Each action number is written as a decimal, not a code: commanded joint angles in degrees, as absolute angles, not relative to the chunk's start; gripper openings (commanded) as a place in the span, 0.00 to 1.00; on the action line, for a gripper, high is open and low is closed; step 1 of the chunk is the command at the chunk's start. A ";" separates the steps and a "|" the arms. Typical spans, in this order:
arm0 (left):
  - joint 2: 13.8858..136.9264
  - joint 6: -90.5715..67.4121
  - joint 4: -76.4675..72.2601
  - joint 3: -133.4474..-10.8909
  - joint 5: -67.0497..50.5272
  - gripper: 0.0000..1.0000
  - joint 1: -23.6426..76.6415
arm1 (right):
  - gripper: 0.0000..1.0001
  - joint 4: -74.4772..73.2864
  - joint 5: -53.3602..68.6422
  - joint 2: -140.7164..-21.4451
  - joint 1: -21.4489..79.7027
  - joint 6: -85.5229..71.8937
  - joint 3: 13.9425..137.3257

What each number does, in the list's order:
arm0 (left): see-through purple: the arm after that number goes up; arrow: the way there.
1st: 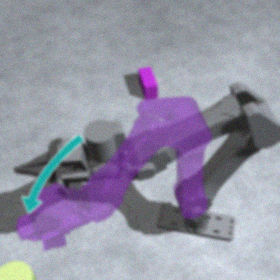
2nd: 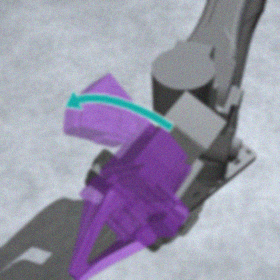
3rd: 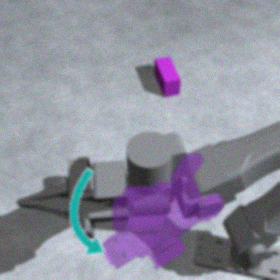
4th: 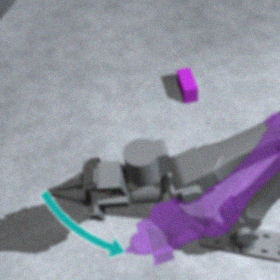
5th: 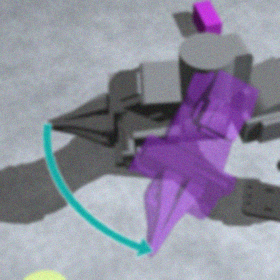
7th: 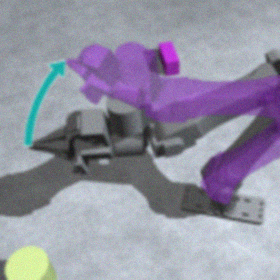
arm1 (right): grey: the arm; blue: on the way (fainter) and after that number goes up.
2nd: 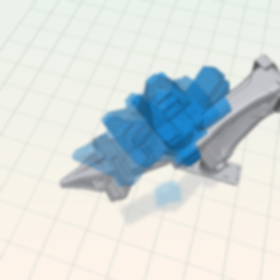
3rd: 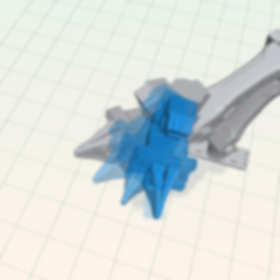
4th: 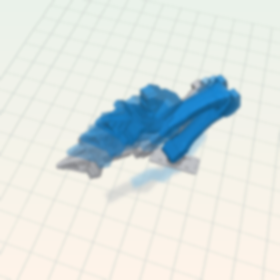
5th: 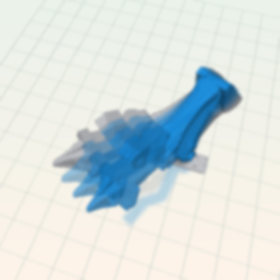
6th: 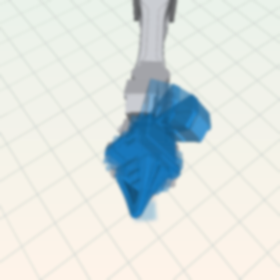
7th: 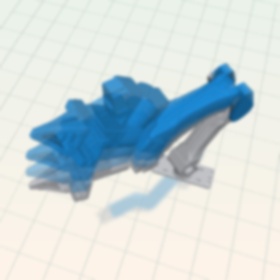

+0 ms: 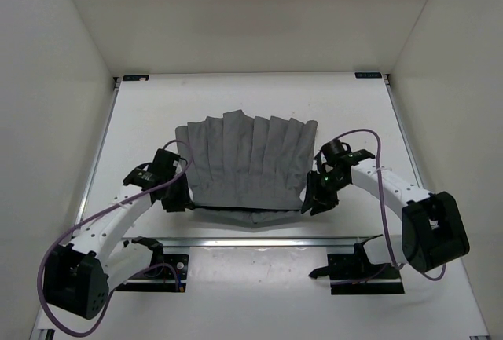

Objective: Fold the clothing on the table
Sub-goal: Flatten the skirt out, then fold the skirt

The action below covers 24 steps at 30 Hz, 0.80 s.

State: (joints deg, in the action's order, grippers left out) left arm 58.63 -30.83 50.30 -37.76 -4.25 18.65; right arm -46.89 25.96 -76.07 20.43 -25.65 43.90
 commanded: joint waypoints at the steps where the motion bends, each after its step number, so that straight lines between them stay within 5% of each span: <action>1: 55.99 -30.24 52.13 -37.09 -5.52 0.46 17.49 | 0.42 -48.87 21.98 -73.22 22.23 -24.00 43.86; 7: 49.58 -30.41 46.51 -35.16 -14.31 0.64 17.50 | 0.63 -45.09 20.91 -68.64 22.59 -22.33 45.61; 12: 43.61 -33.57 39.13 -30.77 -23.98 0.69 17.75 | 0.59 -40.09 26.45 -65.40 20.48 -24.07 42.99; 18: 42.36 -37.88 42.01 -28.48 -16.89 0.68 18.28 | 0.44 -34.90 29.26 -65.21 20.57 -28.64 37.37; 24: 43.15 -40.69 42.80 -25.84 -11.34 0.69 18.89 | 0.50 -29.10 31.02 -65.30 19.86 -31.55 32.96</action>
State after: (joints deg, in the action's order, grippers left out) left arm 42.94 -38.74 42.26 -26.61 -14.52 18.39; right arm -34.63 28.64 -65.78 20.43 -29.23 33.58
